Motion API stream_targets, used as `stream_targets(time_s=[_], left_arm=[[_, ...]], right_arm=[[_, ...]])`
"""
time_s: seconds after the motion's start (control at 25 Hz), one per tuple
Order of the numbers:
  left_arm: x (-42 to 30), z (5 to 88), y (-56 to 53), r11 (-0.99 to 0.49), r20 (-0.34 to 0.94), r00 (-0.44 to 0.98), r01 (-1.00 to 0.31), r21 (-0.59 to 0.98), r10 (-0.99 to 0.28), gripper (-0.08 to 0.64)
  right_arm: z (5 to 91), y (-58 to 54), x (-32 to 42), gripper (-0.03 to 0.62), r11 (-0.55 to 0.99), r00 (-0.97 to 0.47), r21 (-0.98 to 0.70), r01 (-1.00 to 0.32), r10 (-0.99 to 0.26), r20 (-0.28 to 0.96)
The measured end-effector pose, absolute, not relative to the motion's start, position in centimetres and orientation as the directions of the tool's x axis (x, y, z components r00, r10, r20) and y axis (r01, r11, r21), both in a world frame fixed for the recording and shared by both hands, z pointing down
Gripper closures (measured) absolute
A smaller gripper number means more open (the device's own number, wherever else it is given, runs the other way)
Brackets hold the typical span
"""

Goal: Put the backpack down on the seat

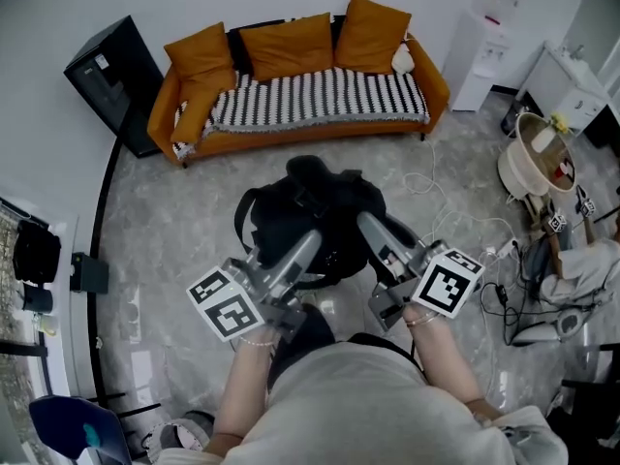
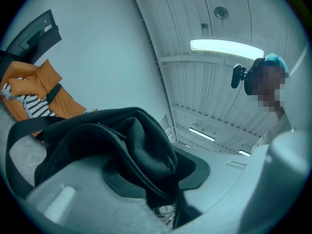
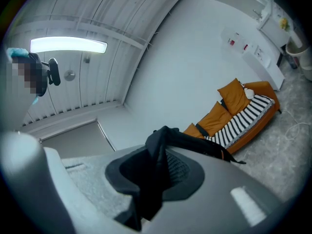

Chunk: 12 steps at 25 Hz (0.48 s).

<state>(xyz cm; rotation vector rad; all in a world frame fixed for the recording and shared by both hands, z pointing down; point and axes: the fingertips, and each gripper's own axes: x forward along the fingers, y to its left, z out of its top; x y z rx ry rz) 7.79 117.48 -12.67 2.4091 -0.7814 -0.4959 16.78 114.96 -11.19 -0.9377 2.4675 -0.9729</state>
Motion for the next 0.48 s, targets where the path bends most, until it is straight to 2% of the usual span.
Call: stream_targets(time_s=[0.48], left_arm=[[1.7, -11.5, 98.8, -0.669, -0.129, 0.795, -0.397, 0.629, -0.593, 0.442]], right_arm=[[-10.0, 97.1, 10.6, 0.52, 0.499, -0.698, -0.725, -0.475, -0.715, -0.035]])
